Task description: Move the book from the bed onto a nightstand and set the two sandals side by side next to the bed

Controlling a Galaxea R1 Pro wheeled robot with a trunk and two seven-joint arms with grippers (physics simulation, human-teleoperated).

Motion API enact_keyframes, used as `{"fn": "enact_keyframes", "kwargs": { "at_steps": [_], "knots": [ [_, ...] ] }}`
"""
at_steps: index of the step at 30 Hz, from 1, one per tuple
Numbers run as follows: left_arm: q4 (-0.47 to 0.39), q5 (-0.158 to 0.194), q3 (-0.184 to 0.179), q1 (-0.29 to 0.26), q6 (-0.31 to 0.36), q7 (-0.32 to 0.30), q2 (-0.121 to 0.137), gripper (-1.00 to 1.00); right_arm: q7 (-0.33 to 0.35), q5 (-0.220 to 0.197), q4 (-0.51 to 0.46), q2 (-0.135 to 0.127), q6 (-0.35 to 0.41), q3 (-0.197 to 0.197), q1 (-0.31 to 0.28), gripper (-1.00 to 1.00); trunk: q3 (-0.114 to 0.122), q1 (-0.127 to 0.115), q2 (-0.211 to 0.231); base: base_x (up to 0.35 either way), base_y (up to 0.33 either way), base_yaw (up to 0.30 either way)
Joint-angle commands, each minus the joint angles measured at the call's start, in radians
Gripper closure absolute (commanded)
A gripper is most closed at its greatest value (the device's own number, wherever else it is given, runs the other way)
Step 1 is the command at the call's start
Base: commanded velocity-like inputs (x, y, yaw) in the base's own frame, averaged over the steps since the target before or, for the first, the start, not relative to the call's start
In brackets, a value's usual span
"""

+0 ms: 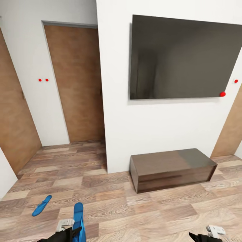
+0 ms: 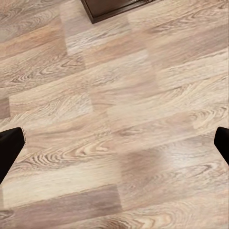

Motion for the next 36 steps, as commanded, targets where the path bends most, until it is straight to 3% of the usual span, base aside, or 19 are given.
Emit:
{"fn": "enact_keyframes", "kwargs": {
  "at_steps": [1, 18, 30, 36],
  "knots": [
    [0.002, -0.003, 0.009, -0.001, -0.002, -0.004, 0.000, 1.00, 0.007, 0.000, -0.002, 0.001, 0.009, -0.006, 0.000, -1.00, 0.002, -0.004, 0.006, 0.000, 0.000, 0.293],
    [0.002, -0.003, 0.009, -0.001, -0.002, -0.004, 0.000, 1.00, 0.007, 0.000, -0.002, 0.001, 0.009, -0.006, 0.000, -1.00, 0.055, -0.069, 0.125, 0.000, 0.000, 0.293],
    [0.002, -0.003, 0.009, -0.001, -0.002, -0.004, 0.000, 1.00, 0.007, 0.000, -0.002, 0.001, 0.009, -0.006, 0.000, -1.00, 0.055, -0.069, 0.125, 0.000, 0.000, 0.178],
    [0.002, -0.003, 0.009, -0.001, -0.002, -0.004, 0.000, 1.00, 0.007, 0.000, -0.002, 0.001, 0.009, -0.006, 0.000, -1.00, 0.074, -0.092, 0.167, 0.000, 0.000, 0.004]
  ]
}}
